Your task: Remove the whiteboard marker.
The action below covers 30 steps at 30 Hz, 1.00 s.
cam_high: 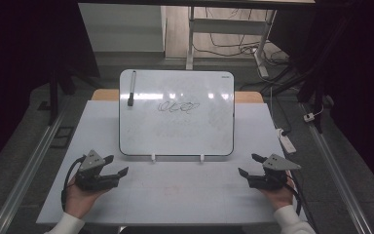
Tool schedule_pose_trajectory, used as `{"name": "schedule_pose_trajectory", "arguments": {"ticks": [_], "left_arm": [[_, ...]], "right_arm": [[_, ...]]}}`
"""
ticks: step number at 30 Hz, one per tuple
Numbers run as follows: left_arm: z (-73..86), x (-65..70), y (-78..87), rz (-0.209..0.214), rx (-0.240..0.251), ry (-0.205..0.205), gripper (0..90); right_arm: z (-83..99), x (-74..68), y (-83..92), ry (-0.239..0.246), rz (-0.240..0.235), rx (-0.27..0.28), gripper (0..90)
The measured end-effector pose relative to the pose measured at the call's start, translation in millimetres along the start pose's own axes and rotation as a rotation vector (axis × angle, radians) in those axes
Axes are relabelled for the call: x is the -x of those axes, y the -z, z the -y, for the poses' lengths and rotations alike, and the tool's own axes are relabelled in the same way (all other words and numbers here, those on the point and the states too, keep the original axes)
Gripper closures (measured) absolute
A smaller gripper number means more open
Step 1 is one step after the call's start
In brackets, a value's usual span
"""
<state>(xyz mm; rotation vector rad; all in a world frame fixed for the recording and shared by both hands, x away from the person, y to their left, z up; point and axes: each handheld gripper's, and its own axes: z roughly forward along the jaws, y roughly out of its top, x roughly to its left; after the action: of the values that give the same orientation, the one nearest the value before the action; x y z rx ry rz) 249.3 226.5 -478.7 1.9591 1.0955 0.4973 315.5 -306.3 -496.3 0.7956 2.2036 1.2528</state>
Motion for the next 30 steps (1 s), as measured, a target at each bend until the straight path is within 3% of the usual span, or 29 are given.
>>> {"name": "schedule_pose_trajectory", "arguments": {"ticks": [4, 5, 10, 16, 23, 30], "left_arm": [[-22.9, -0.5, -0.7, -0.007, 0.011, -0.018, 29.8], [-30.0, -1.6, -1.2, -0.012, 0.011, -0.024, 29.8], [-69.3, -12.7, -4.1, -0.060, 0.044, -0.037, 29.8], [-112.1, -31.2, -11.6, -0.095, 0.085, -0.011, 31.5], [-157.0, -50.1, -34.1, -0.178, 0.093, -0.002, 33.8], [-183.1, -62.9, -60.5, -0.263, 0.090, -0.005, 37.5]], "right_arm": [[-2.3, -1.5, -0.9, -0.011, 0.003, 0.015, 24.4], [-3.3, -2.8, -0.8, -0.007, 0.030, 0.007, 25.1], [-2.7, -3.9, -1.9, -0.011, 0.039, -0.001, 25.9], [-3.0, -8.0, -4.8, 0.007, 0.042, -0.009, 25.9], [-1.3, -10.0, -10.3, 0.027, 0.039, -0.031, 25.9], [-0.7, -10.3, -11.5, 0.035, 0.045, -0.041, 25.9]]}}
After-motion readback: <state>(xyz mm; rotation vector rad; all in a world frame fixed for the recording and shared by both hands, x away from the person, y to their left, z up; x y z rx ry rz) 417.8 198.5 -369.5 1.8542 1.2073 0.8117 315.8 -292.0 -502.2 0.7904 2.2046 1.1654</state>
